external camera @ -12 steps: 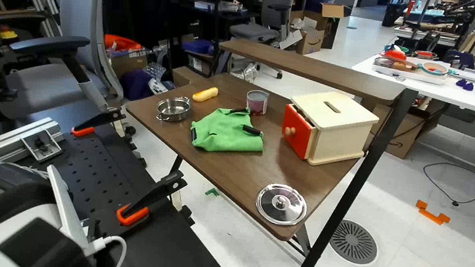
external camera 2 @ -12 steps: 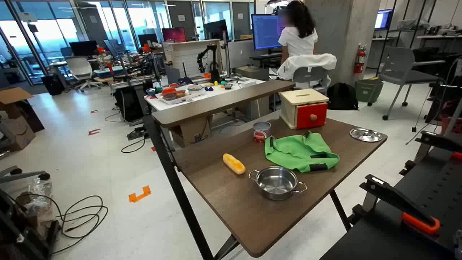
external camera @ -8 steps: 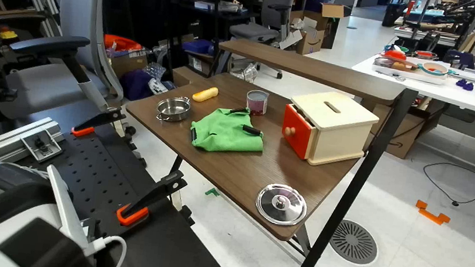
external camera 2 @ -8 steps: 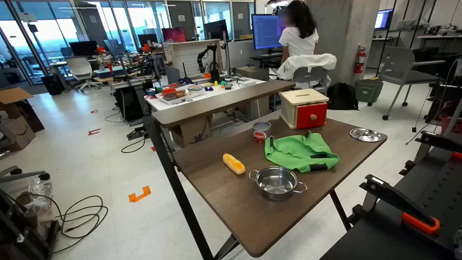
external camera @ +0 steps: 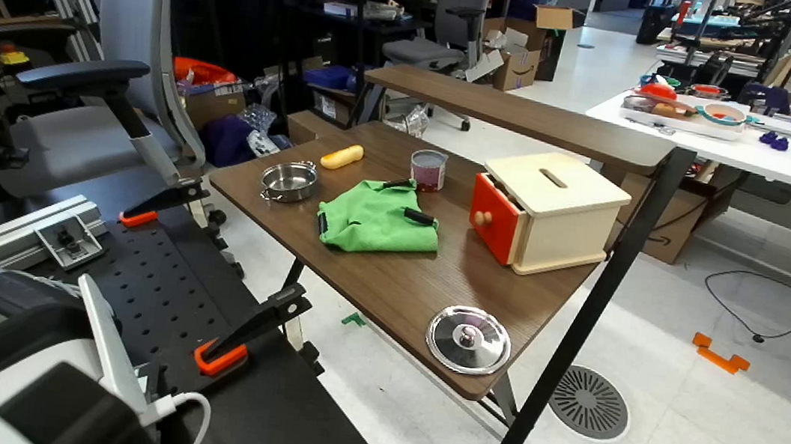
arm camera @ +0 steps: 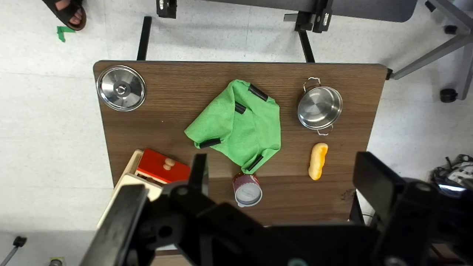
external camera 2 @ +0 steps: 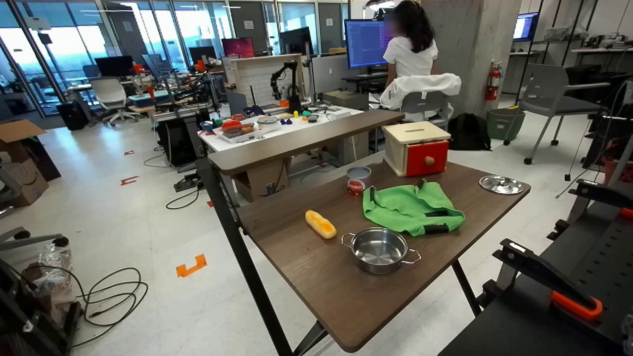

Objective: Put the yellow object into the silver pot.

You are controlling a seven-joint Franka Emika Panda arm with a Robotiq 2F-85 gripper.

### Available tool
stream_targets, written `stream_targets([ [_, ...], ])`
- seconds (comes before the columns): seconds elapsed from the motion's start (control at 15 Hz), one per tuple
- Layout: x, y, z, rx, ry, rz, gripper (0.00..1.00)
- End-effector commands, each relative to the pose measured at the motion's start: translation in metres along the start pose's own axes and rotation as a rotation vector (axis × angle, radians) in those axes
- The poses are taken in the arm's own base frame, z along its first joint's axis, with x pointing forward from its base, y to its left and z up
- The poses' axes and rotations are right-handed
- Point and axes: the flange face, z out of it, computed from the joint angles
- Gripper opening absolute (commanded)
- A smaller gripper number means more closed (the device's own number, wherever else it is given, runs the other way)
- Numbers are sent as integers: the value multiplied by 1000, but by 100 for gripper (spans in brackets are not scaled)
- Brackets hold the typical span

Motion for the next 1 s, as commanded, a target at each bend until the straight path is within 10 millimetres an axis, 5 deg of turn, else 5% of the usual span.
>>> stream_targets([
  [0.0, 0, 0, -1, 0, -1, 0, 100],
  [0.73, 0, 0, -1, 0, -1, 0, 100],
  [0.93, 3, -3, 22, -23, -23, 8, 100],
])
